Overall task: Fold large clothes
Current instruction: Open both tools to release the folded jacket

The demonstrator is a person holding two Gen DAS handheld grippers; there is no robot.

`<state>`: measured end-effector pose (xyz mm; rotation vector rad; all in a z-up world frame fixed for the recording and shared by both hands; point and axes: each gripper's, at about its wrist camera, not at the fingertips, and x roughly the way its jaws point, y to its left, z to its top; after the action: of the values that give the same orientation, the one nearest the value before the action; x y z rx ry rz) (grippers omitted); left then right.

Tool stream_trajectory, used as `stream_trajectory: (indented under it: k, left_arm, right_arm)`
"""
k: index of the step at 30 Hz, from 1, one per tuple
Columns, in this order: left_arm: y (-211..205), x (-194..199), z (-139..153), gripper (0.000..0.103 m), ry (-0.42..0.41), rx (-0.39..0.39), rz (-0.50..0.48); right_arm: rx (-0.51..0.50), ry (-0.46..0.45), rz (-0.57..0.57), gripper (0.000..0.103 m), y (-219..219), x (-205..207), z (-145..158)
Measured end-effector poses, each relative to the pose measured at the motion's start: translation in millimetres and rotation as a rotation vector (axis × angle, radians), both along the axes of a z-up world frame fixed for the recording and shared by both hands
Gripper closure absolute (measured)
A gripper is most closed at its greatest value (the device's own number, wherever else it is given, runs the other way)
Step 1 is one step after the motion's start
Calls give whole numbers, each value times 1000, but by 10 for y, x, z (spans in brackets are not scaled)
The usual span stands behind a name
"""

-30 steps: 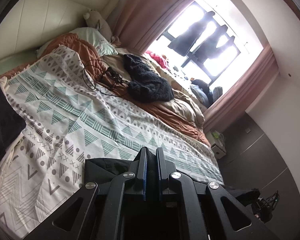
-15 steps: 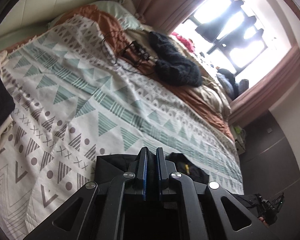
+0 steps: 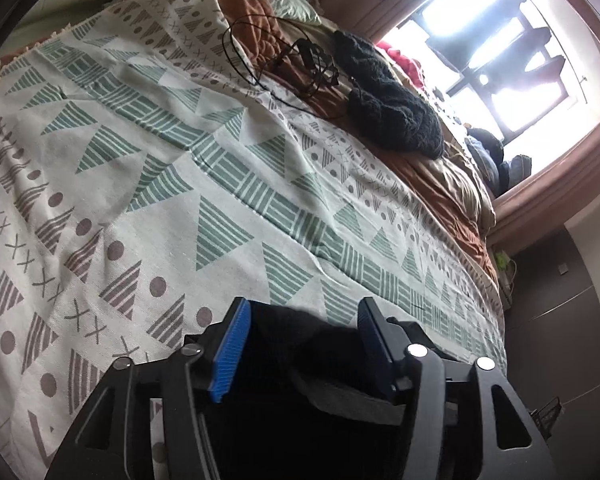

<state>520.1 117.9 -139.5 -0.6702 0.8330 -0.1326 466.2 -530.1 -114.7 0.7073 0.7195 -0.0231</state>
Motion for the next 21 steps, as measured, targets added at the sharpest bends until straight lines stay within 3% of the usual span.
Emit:
stream_trajectory:
  k: [3, 14, 21]
  left_arm:
    - [38, -74, 46, 42, -21, 18, 4]
    - [192, -582, -141, 42, 87, 130, 6]
    - [218, -971, -334, 42, 158, 144, -29]
  right_arm:
    - [-15, 4, 15, 31, -46, -91, 18]
    - [-141, 112, 45, 31, 1, -578, -10]
    - [-217, 192, 94, 34, 129, -969, -156]
